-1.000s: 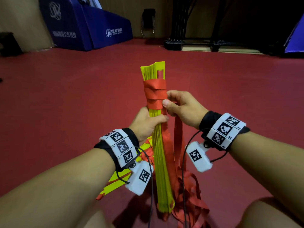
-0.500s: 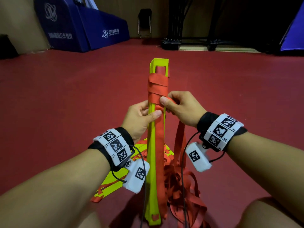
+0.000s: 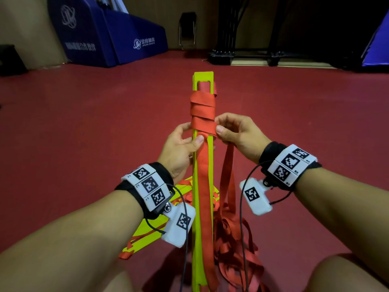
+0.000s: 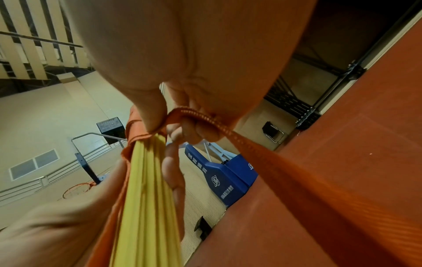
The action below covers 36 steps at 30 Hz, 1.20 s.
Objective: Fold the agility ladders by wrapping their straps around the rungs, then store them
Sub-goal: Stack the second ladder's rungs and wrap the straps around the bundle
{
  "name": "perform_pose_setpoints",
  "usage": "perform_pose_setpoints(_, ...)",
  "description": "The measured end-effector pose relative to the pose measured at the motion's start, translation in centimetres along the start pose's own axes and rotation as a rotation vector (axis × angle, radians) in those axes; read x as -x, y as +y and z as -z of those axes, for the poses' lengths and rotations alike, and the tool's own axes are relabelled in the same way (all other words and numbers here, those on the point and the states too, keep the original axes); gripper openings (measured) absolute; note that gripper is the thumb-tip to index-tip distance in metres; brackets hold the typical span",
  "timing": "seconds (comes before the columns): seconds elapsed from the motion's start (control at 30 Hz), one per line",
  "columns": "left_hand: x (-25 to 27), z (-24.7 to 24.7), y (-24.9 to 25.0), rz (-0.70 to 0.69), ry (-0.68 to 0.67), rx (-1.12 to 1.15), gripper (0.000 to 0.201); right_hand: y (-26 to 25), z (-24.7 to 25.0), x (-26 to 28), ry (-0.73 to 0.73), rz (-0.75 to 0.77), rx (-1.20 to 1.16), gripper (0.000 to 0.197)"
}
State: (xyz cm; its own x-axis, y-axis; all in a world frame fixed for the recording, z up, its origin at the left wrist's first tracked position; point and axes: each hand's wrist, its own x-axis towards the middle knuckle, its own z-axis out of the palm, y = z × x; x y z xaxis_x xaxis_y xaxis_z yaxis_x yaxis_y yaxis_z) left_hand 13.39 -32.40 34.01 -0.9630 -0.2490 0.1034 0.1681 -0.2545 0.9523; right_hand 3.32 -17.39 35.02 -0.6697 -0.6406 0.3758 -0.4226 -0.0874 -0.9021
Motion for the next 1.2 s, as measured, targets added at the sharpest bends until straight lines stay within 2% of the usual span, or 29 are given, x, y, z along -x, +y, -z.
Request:
perform_pose_setpoints(0.07, 0.1, -0.2, 0.2, 0.015, -0.023, 0.072, 0.028, -0.2, -0.2, 0.1, -0.022, -0.001, -0.008, 0.03)
perform_pose_setpoints(0.2, 0.3, -0.4, 0.2, 0.016, -0.032, 0.108, 0.012, -0.6, -0.8, 0.3, -0.072, 0.0, -0.105, 0.031)
perform_pose_setpoints(0.27, 0.3, -0.7, 0.1, -0.033, 0.001, 0.076, 0.009, -0.8, -0.9, 0.3, -0.031, 0.014, -0.109, 0.03)
perform_pose_setpoints(0.37, 0.2, -1.1, -0.1, -0.052, 0.055, 0.046, 0.009, -1.0, -1.2, 0.2, 0.05, 0.047, -0.004, 0.007)
perform_pose_setpoints(0.43, 0.1, -1.1, -0.2, -0.057, 0.091, 0.006, 0.008, -1.3, -1.4, 0.2, 0.101, 0.06, 0.058, 0.014)
perform_pose_setpoints(0.5, 0.1, -1.0, -0.2, -0.085, 0.093, -0.034, 0.02, -1.4, -1.5, 0.1, 0.129, 0.081, 0.115, 0.018)
perform_pose_setpoints(0.57, 0.3, -1.2, -0.4, -0.116, 0.056, -0.1, 0.046, -1.6, -1.6, 0.2, 0.133, 0.093, 0.149, 0.017)
perform_pose_setpoints(0.63, 0.4, -1.3, -0.9, -0.159, 0.053, -0.289, 0.066, -1.6, -1.7, 0.2, 0.128, 0.084, 0.154, 0.015)
perform_pose_setpoints(0.7, 0.5, -1.3, -1.3, -0.182, 0.094, -0.482, 0.072, -1.6, -1.7, 0.2, 0.119, 0.07, 0.174, 0.011)
perform_pose_setpoints(0.77, 0.2, -1.1, -1.6, -0.21, 0.129, -0.574, 0.061, -1.5, -1.6, 0.2, 0.116, 0.068, 0.225, 0.004)
perform_pose_setpoints(0.8, -0.1, -1.0, -1.6, -0.216, 0.144, -0.599, 0.053, -1.4, -1.5, 0.2, 0.118, 0.06, 0.271, 0.009)
perform_pose_setpoints(0.93, -0.9, -0.7, -1.7, -0.193, 0.137, -0.556, 0.041, -1.3, -1.0, 0.3, 0.02, -0.028, 0.407, 0.047)
perform_pose_setpoints(1.07, -1.0, -0.3, -1.6, -0.208, 0.112, -0.513, 0.043, -2.0, -1.1, 0.7, -0.114, -0.042, 0.138, 0.054)
perform_pose_setpoints(1.2, -1.1, -0.6, -1.1, -0.181, 0.029, -0.368, 0.021, -2.7, -1.3, 0.7, -0.171, -0.068, -0.082, 0.034)
